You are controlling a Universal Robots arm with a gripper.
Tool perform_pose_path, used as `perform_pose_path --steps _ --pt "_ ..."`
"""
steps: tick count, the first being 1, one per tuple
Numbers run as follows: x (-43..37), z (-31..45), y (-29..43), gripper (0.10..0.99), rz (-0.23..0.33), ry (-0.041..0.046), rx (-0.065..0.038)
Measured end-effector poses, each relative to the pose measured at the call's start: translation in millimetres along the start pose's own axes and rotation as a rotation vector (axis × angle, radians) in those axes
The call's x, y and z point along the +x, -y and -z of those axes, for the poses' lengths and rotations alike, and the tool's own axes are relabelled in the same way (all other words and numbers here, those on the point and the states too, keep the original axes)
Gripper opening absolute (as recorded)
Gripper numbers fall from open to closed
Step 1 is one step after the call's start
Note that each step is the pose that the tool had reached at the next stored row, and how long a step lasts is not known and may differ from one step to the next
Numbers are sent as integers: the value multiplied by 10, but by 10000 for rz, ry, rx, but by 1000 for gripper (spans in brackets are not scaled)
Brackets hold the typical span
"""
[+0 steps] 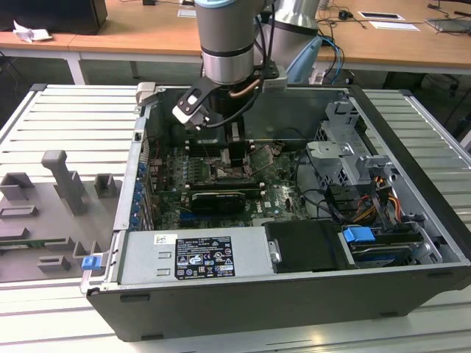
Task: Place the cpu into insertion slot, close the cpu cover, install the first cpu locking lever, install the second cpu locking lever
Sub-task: 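Place the cpu into insertion slot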
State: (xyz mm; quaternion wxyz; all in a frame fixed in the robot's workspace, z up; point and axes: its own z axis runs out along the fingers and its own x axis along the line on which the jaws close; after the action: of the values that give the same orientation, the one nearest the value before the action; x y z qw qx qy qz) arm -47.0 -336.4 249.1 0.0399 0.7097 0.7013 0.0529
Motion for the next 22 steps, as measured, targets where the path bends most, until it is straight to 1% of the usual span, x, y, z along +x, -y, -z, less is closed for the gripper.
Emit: perform_pose_path --steps 4,8,15,22 --pt "0 -6 6 529 2 -1 -1" --pt "16 -14 7 529 1 0 0" --pt "24 -63 34 529 0 -13 -1" --pt "23 -91 49 529 -2 -28 0"
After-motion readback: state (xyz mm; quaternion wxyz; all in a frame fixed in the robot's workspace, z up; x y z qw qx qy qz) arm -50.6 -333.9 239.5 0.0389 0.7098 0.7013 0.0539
